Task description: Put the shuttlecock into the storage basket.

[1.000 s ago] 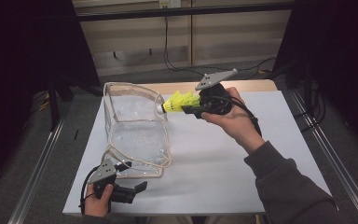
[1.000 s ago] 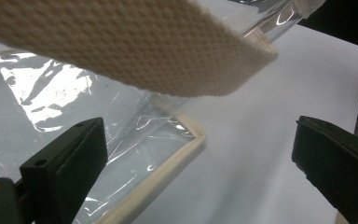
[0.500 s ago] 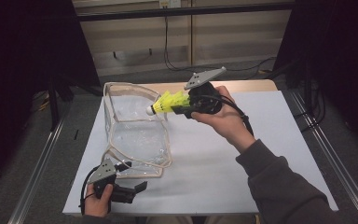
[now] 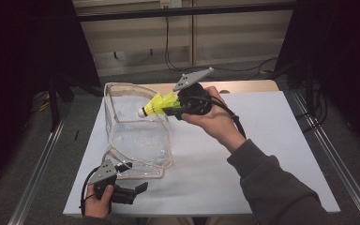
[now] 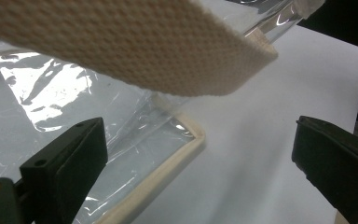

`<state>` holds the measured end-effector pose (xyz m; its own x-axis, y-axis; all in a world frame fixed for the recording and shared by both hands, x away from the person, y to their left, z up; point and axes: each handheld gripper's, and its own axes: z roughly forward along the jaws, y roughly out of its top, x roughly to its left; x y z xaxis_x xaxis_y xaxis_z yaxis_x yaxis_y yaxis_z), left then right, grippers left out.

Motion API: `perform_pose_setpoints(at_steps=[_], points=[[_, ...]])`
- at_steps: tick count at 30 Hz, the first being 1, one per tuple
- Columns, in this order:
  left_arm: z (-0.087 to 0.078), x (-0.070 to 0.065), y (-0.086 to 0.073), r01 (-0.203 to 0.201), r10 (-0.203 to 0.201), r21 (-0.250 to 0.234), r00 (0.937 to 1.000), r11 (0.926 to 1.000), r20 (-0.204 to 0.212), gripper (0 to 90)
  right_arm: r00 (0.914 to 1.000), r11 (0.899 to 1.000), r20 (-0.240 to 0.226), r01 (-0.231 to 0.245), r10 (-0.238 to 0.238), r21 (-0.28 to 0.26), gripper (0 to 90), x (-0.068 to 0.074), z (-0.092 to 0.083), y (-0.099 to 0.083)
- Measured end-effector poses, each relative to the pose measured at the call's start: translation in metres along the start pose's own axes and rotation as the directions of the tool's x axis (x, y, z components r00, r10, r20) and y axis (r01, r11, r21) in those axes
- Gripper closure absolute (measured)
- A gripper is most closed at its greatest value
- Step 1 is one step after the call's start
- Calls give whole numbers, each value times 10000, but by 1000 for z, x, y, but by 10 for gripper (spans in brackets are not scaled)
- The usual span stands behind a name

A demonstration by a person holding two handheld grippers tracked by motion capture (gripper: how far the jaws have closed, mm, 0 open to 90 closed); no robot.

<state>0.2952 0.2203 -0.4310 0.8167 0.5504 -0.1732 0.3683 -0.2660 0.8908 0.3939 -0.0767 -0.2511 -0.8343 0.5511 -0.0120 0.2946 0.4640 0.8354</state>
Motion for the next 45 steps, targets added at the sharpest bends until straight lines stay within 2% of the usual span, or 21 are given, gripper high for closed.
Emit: perform_pose_setpoints(at_steps=[45], points=[[0, -1, 0, 14, -14, 21, 9999, 10000, -118, 31, 9991, 9986, -249, 364, -355, 372, 783, 24, 37, 11]])
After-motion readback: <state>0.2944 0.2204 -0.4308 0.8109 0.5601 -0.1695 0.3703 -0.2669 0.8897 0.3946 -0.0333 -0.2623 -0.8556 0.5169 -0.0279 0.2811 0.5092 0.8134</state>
